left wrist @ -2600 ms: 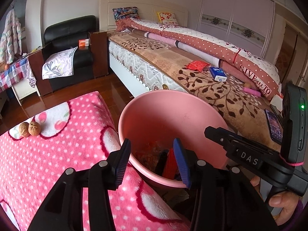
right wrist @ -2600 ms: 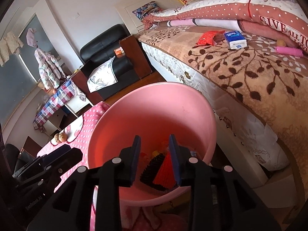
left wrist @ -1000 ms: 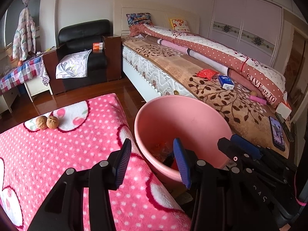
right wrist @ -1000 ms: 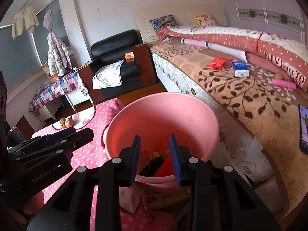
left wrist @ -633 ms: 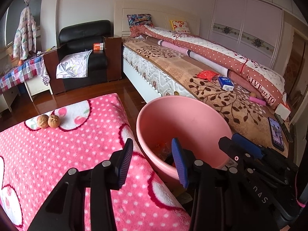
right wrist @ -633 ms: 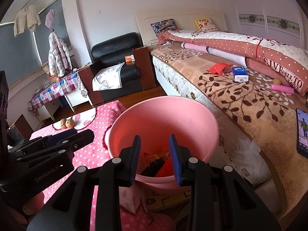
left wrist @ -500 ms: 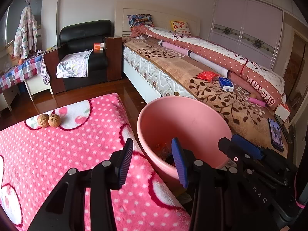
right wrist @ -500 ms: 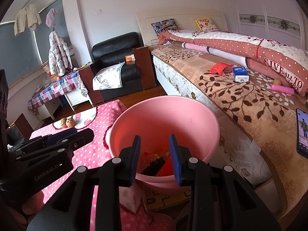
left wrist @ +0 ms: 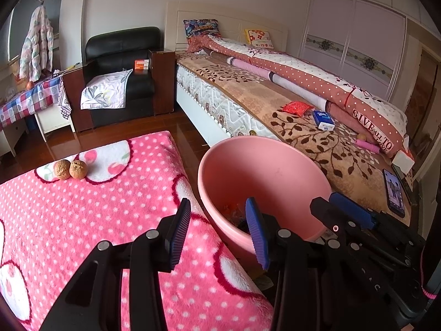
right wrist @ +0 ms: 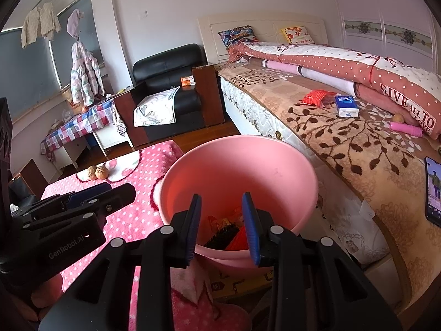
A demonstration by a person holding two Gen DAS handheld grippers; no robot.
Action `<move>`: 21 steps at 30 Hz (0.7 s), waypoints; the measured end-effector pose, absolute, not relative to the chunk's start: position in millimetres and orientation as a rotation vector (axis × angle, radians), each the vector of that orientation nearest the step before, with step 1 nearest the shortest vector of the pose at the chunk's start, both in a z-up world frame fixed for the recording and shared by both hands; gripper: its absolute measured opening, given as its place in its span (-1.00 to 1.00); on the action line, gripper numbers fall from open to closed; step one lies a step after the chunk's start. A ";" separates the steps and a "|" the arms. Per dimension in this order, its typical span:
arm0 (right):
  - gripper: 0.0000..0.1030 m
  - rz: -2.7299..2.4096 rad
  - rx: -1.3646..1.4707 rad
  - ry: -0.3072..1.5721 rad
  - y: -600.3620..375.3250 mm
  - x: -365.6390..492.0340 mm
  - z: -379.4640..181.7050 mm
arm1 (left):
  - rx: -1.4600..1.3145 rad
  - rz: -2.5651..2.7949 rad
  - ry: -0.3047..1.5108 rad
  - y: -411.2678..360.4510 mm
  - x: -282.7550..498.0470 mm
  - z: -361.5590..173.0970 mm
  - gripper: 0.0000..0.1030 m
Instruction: Collect trash
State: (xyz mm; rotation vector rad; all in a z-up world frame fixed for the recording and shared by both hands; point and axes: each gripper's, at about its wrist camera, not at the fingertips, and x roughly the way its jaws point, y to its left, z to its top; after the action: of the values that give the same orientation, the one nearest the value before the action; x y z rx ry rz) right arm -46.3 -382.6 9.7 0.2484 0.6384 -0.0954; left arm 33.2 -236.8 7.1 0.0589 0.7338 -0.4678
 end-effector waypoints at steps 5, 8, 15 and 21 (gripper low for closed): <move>-0.40 -0.095 0.247 0.639 -382.3 -46.1 9.3 | 0.056 -0.467 0.736 -236.7 33.9 6.8 -0.20; -0.40 -0.095 0.248 0.639 -382.0 -46.2 9.3 | 0.057 -0.466 0.736 -236.7 34.2 7.1 -0.20; -0.40 -0.096 0.247 0.639 -381.5 -46.3 9.6 | 0.057 -0.455 0.734 -234.5 32.5 4.4 -0.20; -0.40 -0.093 0.241 0.642 -380.4 -46.6 7.3 | 0.050 -0.452 0.750 -233.5 36.5 3.3 -0.20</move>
State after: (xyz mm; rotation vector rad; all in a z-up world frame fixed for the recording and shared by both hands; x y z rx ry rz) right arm -46.6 -380.4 7.3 0.2412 0.6423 -0.0930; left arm 36.5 -233.5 3.3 0.0500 0.7503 -0.4523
